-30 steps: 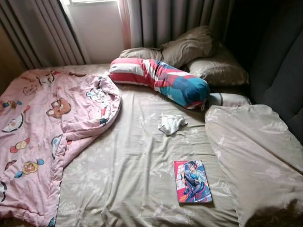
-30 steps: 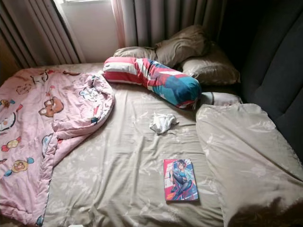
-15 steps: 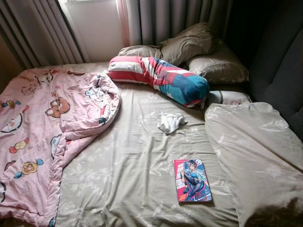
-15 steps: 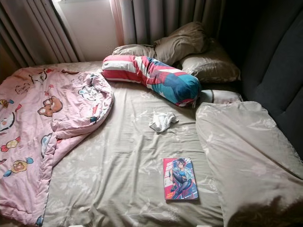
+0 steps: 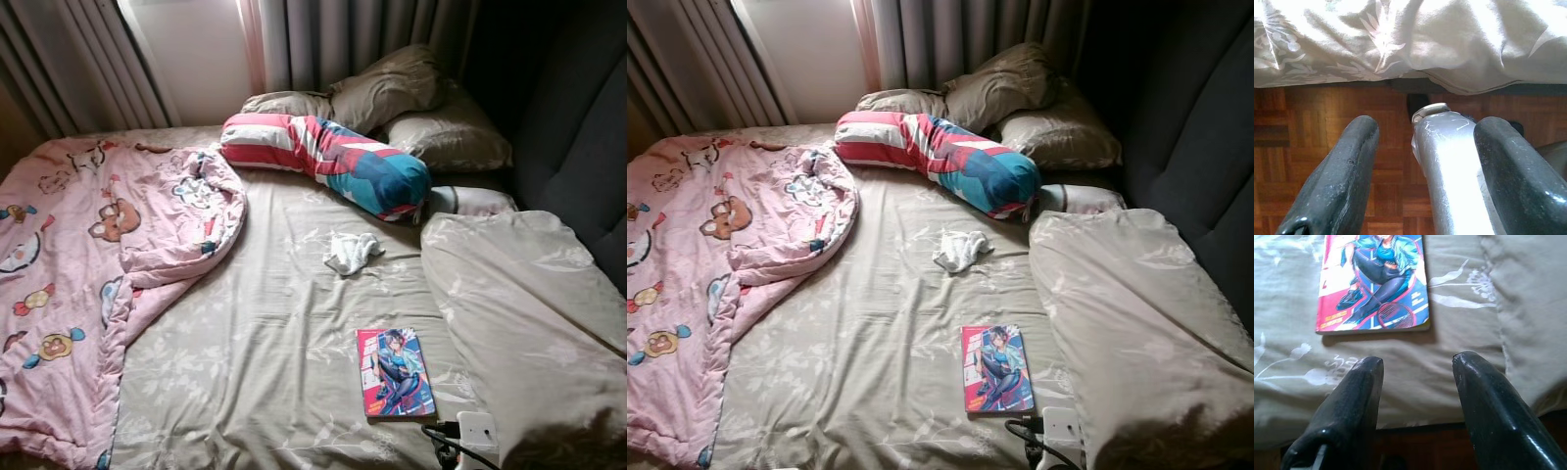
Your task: Clean up the room
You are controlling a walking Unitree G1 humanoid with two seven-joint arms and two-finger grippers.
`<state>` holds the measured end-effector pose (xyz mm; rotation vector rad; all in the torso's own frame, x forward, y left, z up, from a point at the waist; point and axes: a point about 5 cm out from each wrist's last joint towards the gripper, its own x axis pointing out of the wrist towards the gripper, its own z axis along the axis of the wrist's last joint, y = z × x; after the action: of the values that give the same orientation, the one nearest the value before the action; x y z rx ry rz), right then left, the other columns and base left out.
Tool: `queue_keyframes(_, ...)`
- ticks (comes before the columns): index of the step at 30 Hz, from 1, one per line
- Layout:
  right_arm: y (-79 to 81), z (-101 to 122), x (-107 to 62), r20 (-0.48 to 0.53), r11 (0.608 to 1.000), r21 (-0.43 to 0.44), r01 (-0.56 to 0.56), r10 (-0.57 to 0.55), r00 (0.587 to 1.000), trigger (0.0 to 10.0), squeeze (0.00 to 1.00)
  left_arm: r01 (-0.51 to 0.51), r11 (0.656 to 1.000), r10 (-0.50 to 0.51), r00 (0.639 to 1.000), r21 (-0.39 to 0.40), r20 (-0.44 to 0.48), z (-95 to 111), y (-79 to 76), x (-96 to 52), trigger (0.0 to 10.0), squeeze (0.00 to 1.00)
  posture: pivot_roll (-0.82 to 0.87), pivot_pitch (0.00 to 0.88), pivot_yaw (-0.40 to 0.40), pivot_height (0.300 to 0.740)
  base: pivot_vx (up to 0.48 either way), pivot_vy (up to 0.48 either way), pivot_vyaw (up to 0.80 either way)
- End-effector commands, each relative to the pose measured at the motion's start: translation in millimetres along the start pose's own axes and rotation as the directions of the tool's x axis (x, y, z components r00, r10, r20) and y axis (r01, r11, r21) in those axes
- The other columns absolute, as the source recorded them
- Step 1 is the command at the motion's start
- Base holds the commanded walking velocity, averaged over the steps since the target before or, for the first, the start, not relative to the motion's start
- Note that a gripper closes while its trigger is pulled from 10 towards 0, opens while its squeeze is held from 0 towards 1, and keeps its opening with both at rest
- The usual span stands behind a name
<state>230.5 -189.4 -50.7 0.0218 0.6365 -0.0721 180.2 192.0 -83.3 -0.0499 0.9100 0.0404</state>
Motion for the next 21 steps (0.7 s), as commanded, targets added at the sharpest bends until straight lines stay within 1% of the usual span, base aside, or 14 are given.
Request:
queue_keyframes(1, 0.2, -21, -6.5, -0.093, 1.000, -0.006, -0.007, 0.007, 0.996, 10.0, 0.00, -0.013, 1.000, 0.012, 0.999, -0.024, -0.045, -13, 2.6, -2.9, 10.0, 0.00, -0.06, 0.137, 0.015, 0.740, 0.000, 0.000, 0.00)
queue_keyframes(2, -0.1, -26, -8.4, -0.117, 1.000, -0.013, -0.009, 0.007, 0.993, 10.0, 0.00, -0.013, 1.000, 0.012, 0.999, -0.025, -0.046, -13, 2.4, -2.9, 10.0, 0.00, -0.06, 0.135, 0.014, 0.740, 0.000, 0.000, 0.00)
queue_keyframes(4, -1.0, -50, -18.1, -0.225, 0.996, -0.083, -0.034, 0.014, 0.974, 10.0, 0.00, -0.015, 0.999, 0.014, 0.999, -0.032, -0.047, -14, 2.2, -2.9, 10.0, 0.00, -0.06, 0.133, 0.015, 0.740, 0.000, 0.000, 0.00)
queue_keyframes(5, -1.2, -55, -20.6, -0.247, 0.994, -0.098, -0.044, 0.018, 0.969, 10.0, 0.00, -0.016, 0.999, 0.014, 0.999, -0.033, -0.047, -14, 2.2, -2.9, 10.0, 0.00, -0.06, 0.133, 0.015, 0.740, 0.000, 0.000, 0.00)
queue_keyframes(6, -0.9, -66, -26.1, -0.284, 0.988, -0.136, -0.075, 0.033, 0.958, 10.0, 0.00, -0.017, 0.999, 0.015, 0.999, -0.035, -0.048, -14, 2.2, -2.9, 10.0, 0.00, -0.05, 0.131, 0.014, 0.740, 0.000, 0.251, 0.79)
queue_keyframes(8, -0.7, -68, -27.4, -0.292, 0.986, -0.146, -0.082, 0.037, 0.956, 10.0, 0.00, -0.018, 0.999, 0.016, 0.999, -0.035, -0.048, -14, 2.2, -2.9, 10.0, 0.00, -0.05, 0.131, 0.014, 0.740, 0.000, 0.251, 0.79)
queue_keyframes(11, -2.9, -76, -32.0, -0.310, 0.992, -0.116, -0.059, 0.020, 0.950, 10.0, 0.00, -0.017, 0.999, 0.015, 0.999, -0.037, -0.048, -14, 2.5, -2.9, 10.0, 0.00, -0.05, 0.131, 0.017, 0.740, 0.000, 0.281, 0.80)
queue_keyframes(13, -3.7, -78, -33.4, -0.321, 0.996, -0.082, -0.044, 0.015, 0.947, 10.0, 0.00, -0.017, 0.999, 0.015, 0.999, -0.038, -0.048, -14, 2.7, -2.9, 10.0, 0.00, -0.05, 0.131, 0.018, 0.740, 0.000, 0.281, 0.00)
queue_keyframes(21, -5.6, -76, -31.9, -0.317, 0.996, -0.080, -0.041, 0.013, 0.948, 10.0, 0.00, -0.017, 0.999, 0.015, 0.999, -0.036, -0.047, -12, 3.7, -2.7, 10.0, 0.00, -0.05, 0.148, 0.023, 0.740, 0.000, 0.381, 0.00)
